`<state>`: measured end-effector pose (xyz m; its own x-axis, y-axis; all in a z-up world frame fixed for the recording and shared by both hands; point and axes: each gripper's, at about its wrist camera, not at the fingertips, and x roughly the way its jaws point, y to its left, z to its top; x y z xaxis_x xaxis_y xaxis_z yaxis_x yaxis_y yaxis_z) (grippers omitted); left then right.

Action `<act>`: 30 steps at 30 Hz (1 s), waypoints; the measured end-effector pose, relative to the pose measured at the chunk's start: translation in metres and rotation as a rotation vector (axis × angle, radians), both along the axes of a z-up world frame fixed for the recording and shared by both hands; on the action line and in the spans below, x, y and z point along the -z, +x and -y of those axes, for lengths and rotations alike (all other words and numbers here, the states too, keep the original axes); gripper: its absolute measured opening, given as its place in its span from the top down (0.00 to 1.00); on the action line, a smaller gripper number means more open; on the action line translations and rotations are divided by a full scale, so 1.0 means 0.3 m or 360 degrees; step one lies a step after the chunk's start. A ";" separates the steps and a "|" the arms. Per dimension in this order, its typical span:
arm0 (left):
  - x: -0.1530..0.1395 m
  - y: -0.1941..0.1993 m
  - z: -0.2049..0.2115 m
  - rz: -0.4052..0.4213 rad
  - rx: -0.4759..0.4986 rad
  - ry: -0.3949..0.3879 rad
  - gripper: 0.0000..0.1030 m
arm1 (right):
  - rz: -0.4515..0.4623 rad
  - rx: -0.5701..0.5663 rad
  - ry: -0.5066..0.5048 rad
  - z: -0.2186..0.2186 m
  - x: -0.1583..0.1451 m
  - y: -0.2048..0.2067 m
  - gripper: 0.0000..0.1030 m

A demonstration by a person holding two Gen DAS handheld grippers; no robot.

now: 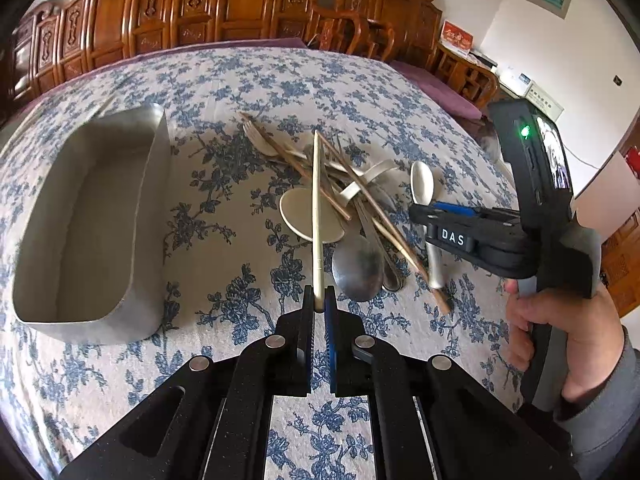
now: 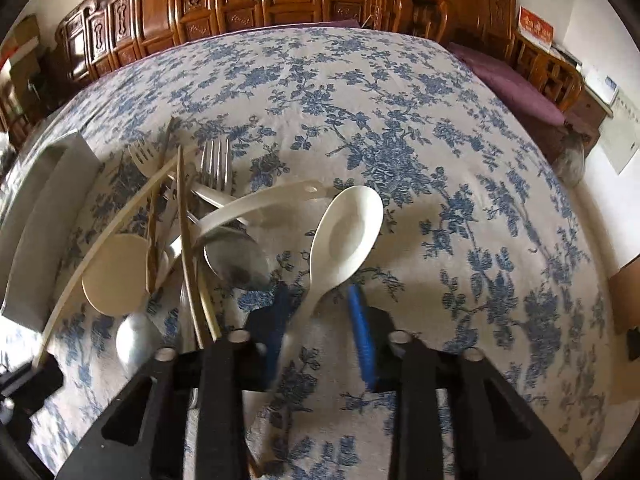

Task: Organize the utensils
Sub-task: 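Grasp a wooden chopstick with the left gripper while the right gripper grasps a white plastic spoon, then lower the chopstick into the tray with the left gripper while the right gripper drops the spoon in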

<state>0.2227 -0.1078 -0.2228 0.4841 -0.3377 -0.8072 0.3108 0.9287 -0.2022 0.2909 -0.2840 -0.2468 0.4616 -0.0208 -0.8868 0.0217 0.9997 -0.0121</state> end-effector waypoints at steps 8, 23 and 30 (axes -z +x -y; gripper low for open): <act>-0.051 -0.024 -0.019 0.0043 -0.0010 -0.0005 0.96 | -0.0009 -0.0041 0.0006 0.012 -0.015 -0.028 0.92; -0.146 -0.039 -0.210 0.0119 -0.0131 0.0032 0.96 | 0.0171 -0.0246 0.0077 -0.156 -0.230 -0.082 0.92; -0.147 -0.023 -0.345 0.0103 -0.0221 0.0069 0.96 | 0.0215 -0.0391 0.0138 -0.331 -0.280 -0.077 0.92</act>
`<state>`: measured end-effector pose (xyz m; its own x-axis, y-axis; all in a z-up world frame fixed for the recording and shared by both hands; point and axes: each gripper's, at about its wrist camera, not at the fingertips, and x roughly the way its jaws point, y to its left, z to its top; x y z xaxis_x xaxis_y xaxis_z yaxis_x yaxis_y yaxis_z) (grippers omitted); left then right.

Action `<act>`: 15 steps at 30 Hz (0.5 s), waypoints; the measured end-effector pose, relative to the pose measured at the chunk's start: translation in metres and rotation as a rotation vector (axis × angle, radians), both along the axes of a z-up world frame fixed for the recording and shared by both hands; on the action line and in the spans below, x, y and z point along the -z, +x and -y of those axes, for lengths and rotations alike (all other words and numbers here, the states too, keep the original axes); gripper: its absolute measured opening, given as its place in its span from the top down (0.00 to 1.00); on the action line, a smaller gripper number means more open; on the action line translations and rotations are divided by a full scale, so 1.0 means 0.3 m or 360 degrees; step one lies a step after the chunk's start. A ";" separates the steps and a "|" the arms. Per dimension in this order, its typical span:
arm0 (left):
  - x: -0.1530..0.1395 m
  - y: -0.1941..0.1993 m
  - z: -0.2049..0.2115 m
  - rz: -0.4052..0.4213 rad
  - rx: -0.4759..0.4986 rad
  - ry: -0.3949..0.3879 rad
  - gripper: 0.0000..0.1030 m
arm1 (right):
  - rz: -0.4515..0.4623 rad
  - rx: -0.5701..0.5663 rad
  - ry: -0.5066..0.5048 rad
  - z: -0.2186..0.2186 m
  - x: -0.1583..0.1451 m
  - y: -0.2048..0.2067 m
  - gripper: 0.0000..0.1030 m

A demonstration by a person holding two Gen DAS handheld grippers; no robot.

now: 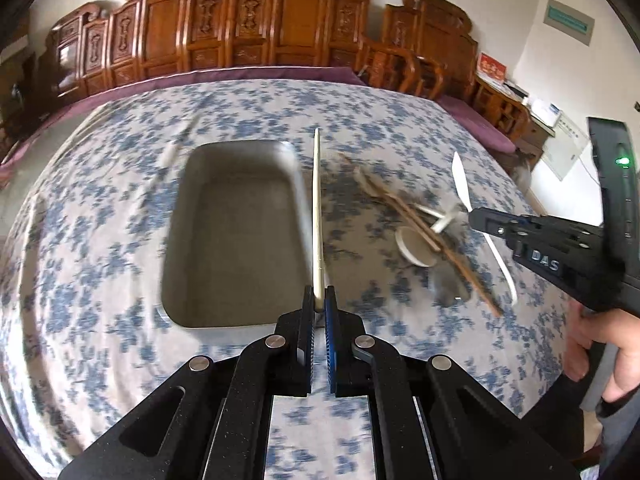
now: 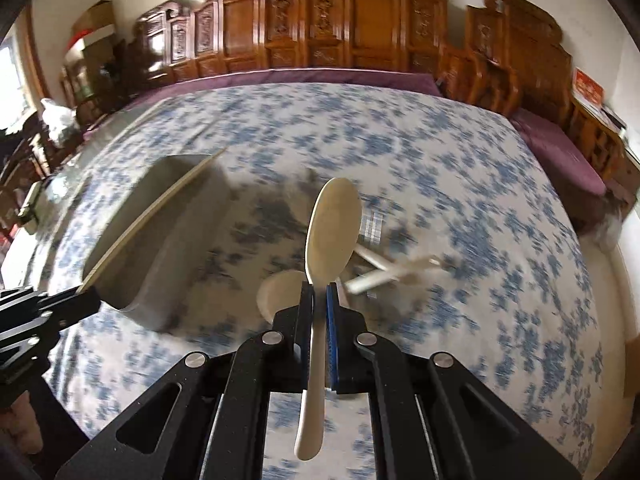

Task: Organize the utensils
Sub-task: 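Lower the chopstick into the tray with the left gripper while the right gripper drops the spoon in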

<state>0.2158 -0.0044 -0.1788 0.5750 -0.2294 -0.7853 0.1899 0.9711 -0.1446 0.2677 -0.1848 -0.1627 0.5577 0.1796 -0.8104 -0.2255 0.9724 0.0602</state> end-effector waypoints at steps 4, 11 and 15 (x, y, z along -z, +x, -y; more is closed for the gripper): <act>0.008 0.026 -0.064 -0.0024 -0.0044 0.0020 0.96 | 0.0010 -0.0062 0.0028 -0.080 -0.012 0.014 0.92; 0.044 0.083 -0.119 -0.0087 -0.0065 0.0051 0.96 | 0.0009 -0.0134 0.0055 -0.170 -0.014 0.049 0.92; 0.064 0.115 -0.130 -0.0119 -0.0059 0.0038 0.96 | 0.0005 -0.0165 0.0056 -0.201 -0.012 0.065 0.92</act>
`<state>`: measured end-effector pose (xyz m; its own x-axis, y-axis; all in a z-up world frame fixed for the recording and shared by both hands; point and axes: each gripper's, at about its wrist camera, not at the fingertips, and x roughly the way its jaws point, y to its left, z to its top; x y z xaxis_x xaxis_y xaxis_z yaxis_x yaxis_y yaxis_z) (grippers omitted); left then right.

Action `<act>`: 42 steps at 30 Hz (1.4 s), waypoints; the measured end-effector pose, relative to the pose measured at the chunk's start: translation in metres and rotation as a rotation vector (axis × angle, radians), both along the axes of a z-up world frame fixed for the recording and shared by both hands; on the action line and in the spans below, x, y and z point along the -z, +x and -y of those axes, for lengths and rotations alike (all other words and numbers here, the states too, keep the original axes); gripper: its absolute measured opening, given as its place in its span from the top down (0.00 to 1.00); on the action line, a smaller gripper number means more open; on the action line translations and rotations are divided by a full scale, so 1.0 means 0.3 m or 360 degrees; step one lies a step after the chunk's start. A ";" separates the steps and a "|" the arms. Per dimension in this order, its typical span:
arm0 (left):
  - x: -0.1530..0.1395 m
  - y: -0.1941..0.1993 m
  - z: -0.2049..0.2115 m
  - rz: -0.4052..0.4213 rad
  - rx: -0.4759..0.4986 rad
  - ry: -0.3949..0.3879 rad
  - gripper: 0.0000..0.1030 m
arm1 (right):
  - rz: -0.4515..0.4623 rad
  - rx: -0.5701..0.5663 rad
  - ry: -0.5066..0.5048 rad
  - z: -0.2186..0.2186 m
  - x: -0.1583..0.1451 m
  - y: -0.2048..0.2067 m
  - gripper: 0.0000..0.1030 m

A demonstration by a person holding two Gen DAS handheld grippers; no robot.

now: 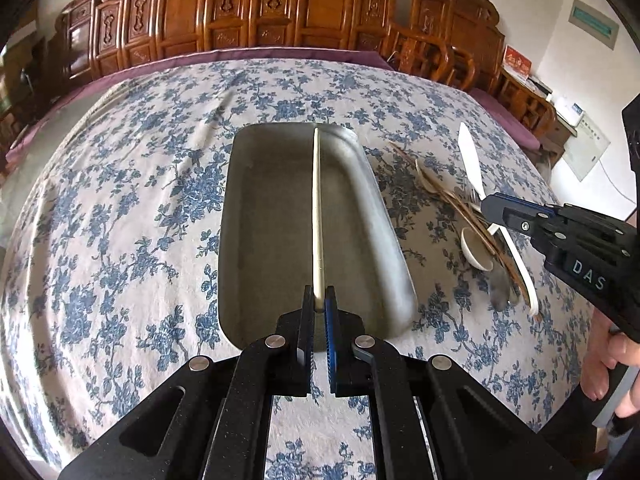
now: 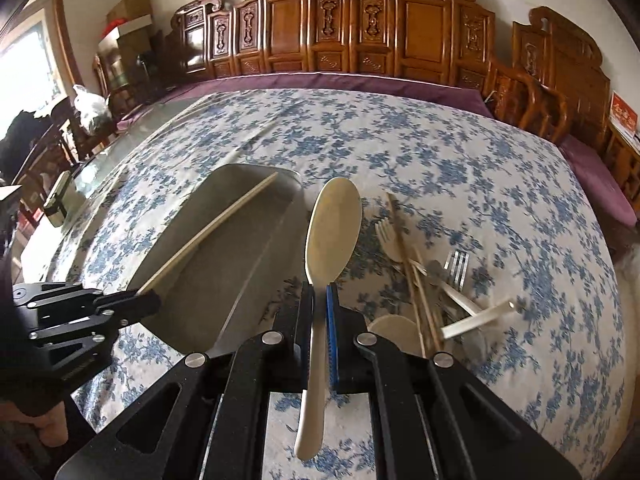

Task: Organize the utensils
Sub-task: 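Lower the chopstick into the tray with the left gripper while the right gripper drops the spoon in, then grasp another wooden chopstick from the pile with the right gripper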

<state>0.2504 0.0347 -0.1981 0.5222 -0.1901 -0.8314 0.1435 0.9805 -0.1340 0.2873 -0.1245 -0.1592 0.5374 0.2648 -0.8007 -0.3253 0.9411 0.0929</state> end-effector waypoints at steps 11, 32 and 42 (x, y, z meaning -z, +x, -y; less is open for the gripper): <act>-0.018 0.008 -0.024 0.0069 -0.0030 0.0007 0.73 | -0.0010 -0.0054 0.0023 -0.052 0.007 0.023 0.92; -0.064 0.020 -0.278 0.0209 -0.0281 0.0019 0.48 | -0.0101 -0.0193 0.0137 -0.300 0.089 0.140 0.91; -0.062 0.007 -0.224 0.0209 -0.0230 0.0053 0.48 | -0.0020 -0.0229 0.0135 -0.226 0.036 0.099 0.91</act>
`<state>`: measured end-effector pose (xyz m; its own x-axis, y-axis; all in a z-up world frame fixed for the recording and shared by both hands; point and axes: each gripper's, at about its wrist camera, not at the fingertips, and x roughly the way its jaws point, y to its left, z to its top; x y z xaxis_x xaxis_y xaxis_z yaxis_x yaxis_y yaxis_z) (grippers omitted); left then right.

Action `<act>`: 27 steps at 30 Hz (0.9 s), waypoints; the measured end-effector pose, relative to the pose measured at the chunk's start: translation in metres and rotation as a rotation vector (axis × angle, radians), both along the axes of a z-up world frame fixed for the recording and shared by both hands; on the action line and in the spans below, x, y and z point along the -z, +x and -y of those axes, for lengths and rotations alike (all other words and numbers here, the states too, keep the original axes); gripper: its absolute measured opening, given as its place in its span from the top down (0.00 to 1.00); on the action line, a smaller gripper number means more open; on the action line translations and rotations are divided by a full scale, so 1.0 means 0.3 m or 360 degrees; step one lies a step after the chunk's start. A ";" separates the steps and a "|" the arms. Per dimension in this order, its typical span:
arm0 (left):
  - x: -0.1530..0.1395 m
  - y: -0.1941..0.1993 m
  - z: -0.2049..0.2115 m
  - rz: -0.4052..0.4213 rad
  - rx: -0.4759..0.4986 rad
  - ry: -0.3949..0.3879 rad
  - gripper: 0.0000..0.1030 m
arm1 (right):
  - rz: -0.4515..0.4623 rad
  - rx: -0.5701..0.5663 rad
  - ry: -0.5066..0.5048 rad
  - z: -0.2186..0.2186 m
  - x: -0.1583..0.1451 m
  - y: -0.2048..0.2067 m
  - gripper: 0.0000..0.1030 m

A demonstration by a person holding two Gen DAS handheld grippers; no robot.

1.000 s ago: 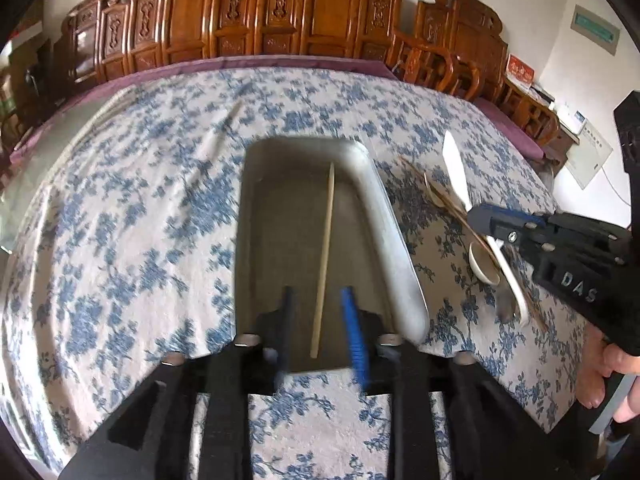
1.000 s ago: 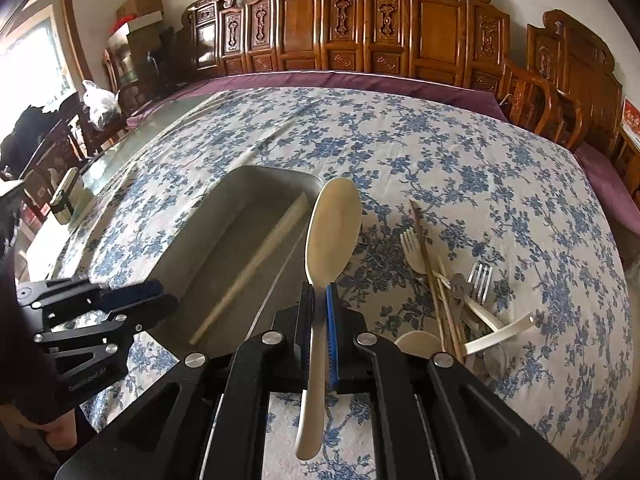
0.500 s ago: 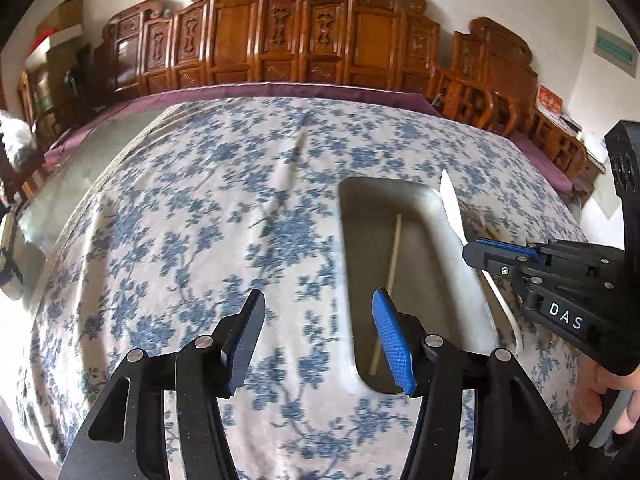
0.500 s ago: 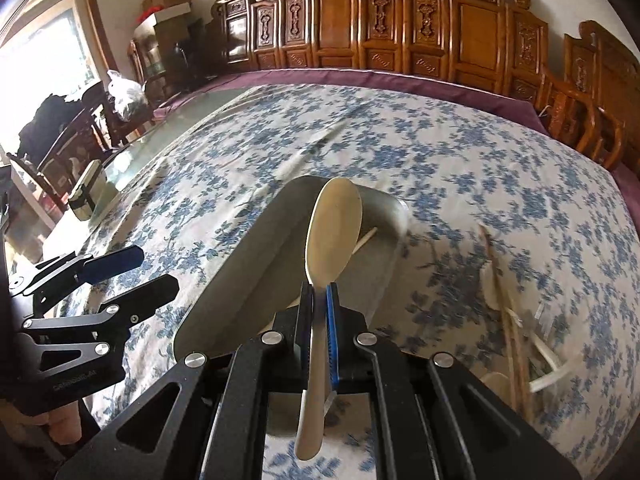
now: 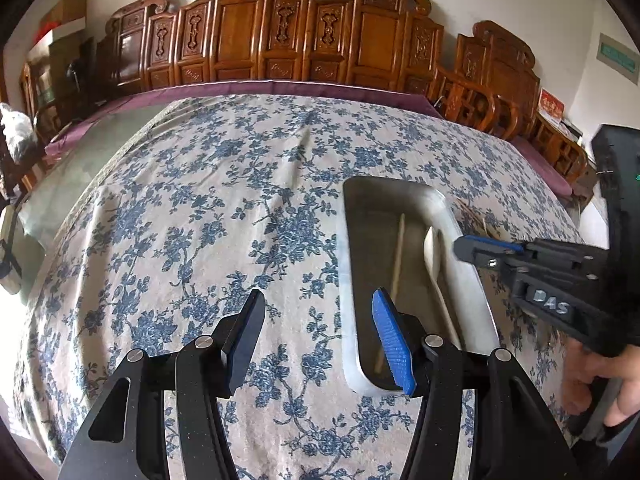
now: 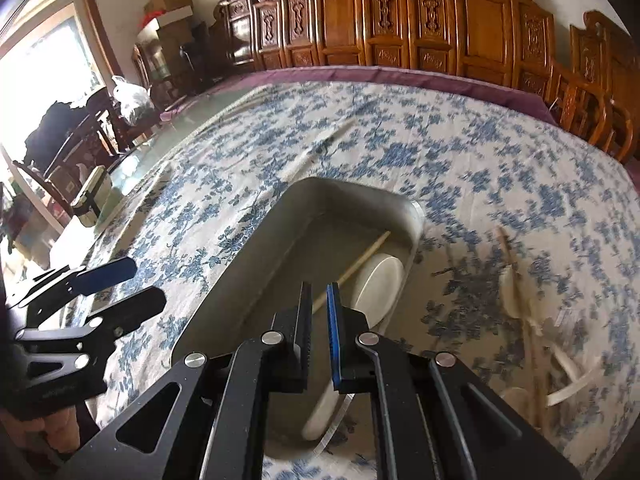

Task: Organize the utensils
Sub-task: 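Grasp another wooden chopstick from the pile with the right gripper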

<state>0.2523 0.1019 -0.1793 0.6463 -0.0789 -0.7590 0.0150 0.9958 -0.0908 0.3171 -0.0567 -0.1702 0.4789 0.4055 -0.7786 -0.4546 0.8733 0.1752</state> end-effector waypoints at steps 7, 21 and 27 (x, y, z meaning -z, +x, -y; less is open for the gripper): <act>-0.035 -0.031 0.103 0.0027 0.0101 0.0077 0.48 | 0.0089 0.0067 -0.0051 0.239 -0.077 -0.117 0.82; -0.064 -0.115 0.398 -0.0009 0.0339 0.0068 0.48 | 0.0015 0.0230 -0.0181 0.647 0.022 -0.304 0.82; -0.012 -0.112 0.535 -0.0087 0.0437 0.0078 0.48 | -0.0073 0.0247 -0.0168 0.697 0.120 -0.337 0.77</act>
<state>0.2186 -0.0585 -0.1756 0.5637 -0.2079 -0.7994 0.2812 0.9583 -0.0509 0.2160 -0.2659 -0.2062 0.4923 0.2443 -0.8354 -0.3064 0.9470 0.0964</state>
